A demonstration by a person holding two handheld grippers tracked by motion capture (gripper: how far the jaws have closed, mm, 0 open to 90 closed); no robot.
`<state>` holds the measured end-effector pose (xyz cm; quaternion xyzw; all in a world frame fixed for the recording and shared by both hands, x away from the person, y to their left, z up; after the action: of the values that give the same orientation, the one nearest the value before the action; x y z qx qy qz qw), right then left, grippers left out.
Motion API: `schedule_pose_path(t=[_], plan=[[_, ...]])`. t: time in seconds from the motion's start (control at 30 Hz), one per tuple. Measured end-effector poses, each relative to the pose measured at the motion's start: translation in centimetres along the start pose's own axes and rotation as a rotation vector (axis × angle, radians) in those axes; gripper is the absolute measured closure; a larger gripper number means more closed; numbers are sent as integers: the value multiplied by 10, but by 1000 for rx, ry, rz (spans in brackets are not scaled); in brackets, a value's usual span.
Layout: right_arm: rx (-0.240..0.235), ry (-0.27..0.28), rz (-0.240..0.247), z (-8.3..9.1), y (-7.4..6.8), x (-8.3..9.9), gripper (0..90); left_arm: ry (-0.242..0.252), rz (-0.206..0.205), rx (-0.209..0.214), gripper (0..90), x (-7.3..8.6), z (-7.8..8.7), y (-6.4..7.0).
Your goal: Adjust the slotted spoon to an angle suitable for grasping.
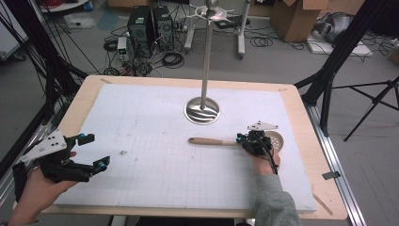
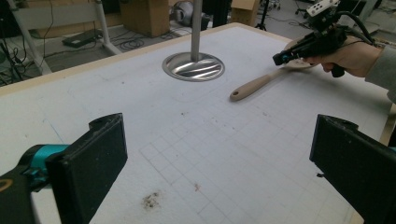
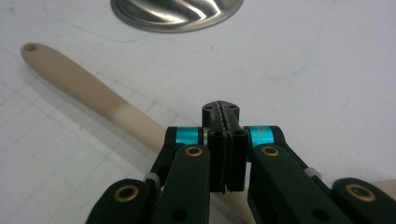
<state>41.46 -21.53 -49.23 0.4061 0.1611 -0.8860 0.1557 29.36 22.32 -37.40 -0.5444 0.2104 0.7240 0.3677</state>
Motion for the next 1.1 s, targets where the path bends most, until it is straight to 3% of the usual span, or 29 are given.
schedule_pose_path(t=[0.03, 0.2, 0.4, 0.57, 0.8, 1.1], plan=[[21, -12, 19, -4, 2, 1, 900, -3, 2, 1, 44, 1, 0, 0], [61, -60, 10, -8, 11, 8, 900, -3, 4, 0, 44, 2, 1, -2], [93, -95, 24, 2, 10, 15, 900, -2, 9, -1, 44, 2, 1, -3], [78, -105, 18, 16, 7, 27, 900, -8, 10, 4, 44, 3, 0, -2], [40, -126, -55, 41, 3, 47, 900, -2, 6, 9, 44, 0, -1, -1], [53, -141, -41, 66, -3, 68, 900, 2, 6, 13, 44, -2, -3, 0]])
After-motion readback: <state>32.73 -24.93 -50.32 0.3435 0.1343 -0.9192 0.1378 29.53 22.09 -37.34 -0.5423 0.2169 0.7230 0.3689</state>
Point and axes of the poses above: each handheld gripper's, and its own axes: z roughly backward along the jaws, x roughly out of its underside, y roughly to its right, the point moved 9 cm from there along -z, roughly forward along the jaws, and after that the axes turned 10 degrees about -z, right-handed, at the moved point
